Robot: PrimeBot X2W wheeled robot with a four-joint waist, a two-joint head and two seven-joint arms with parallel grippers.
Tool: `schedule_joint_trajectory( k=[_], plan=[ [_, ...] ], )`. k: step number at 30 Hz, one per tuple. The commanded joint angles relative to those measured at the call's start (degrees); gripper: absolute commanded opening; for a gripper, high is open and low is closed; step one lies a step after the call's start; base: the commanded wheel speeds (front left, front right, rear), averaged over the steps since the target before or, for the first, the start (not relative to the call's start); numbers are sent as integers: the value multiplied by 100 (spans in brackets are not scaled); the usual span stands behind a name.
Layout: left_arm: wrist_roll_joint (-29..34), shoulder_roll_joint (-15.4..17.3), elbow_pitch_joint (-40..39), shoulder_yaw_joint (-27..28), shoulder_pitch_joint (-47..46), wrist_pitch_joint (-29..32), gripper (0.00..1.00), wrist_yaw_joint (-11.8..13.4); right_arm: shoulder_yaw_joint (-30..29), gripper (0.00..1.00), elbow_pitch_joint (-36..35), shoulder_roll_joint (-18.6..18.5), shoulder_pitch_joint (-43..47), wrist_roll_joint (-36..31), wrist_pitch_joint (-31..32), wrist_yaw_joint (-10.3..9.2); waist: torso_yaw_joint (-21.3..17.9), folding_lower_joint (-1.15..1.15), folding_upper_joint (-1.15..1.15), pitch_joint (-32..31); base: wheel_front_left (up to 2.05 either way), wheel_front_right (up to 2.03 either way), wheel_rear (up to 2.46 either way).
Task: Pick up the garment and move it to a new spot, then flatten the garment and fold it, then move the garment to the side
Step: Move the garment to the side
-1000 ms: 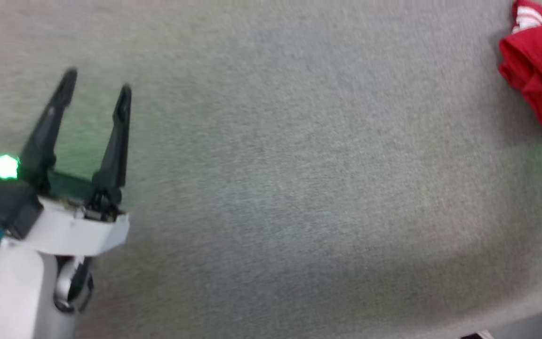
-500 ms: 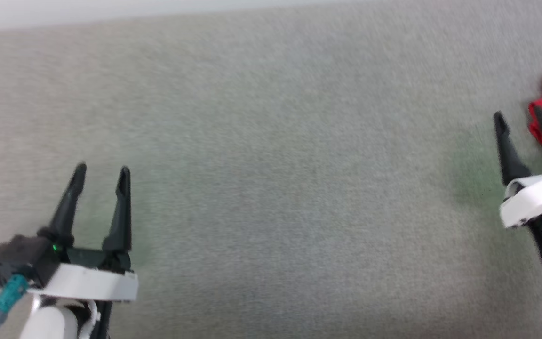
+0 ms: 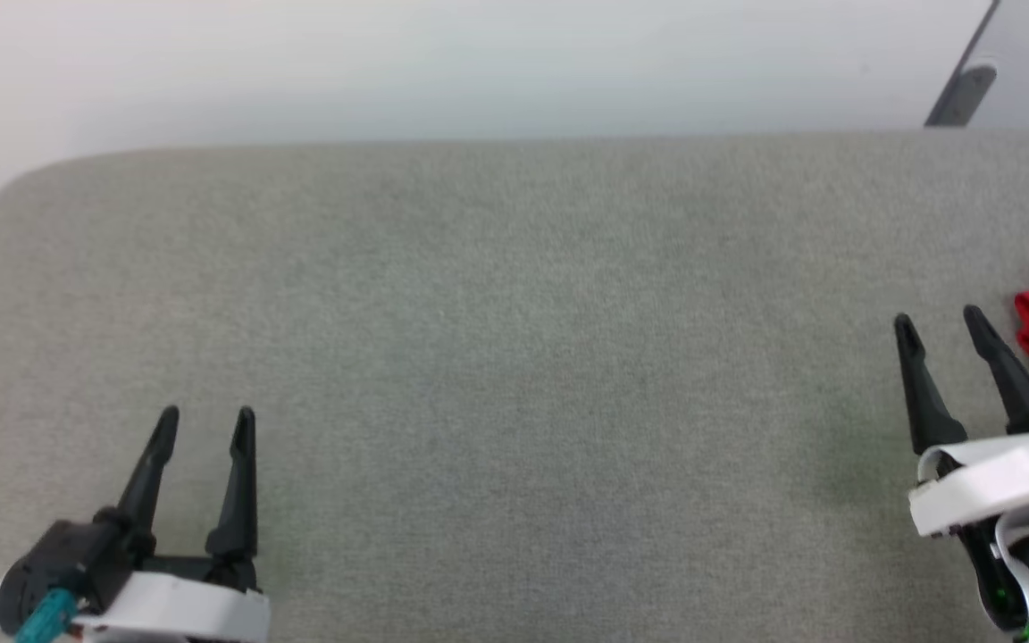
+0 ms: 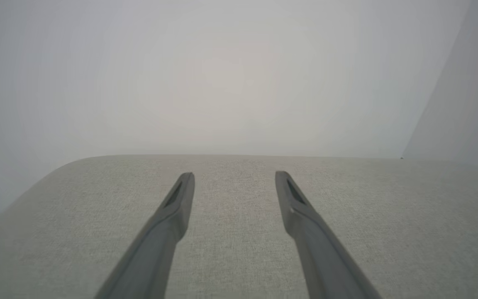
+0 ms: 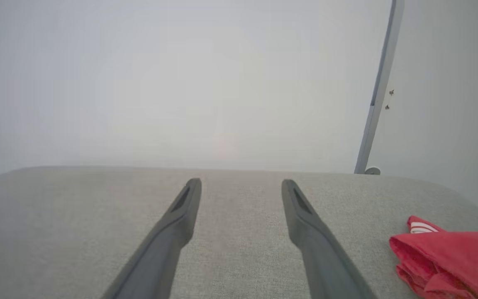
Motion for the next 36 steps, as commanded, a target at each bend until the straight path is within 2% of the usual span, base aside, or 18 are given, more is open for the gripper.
schedule_joint_trajectory(
  k=[1,9,17,36],
  plan=[
    [29,-34,-23,57,138,5,100,-12,-138,100,-166,51,209,-100,-40,-12,118,0,0,-245,0,0,0],
    [-2,-162,-82,104,495,5,100,-12,-599,100,-765,248,839,-239,-79,-11,129,0,0,-482,0,0,0],
    [46,-239,-308,135,937,5,100,-13,-817,100,-1236,341,1486,-196,-81,-11,180,0,0,-673,0,0,0],
    [22,-267,-482,228,1021,5,100,-13,-941,100,-1633,489,1729,-149,65,-11,176,0,0,-617,0,0,0]
  ],
)
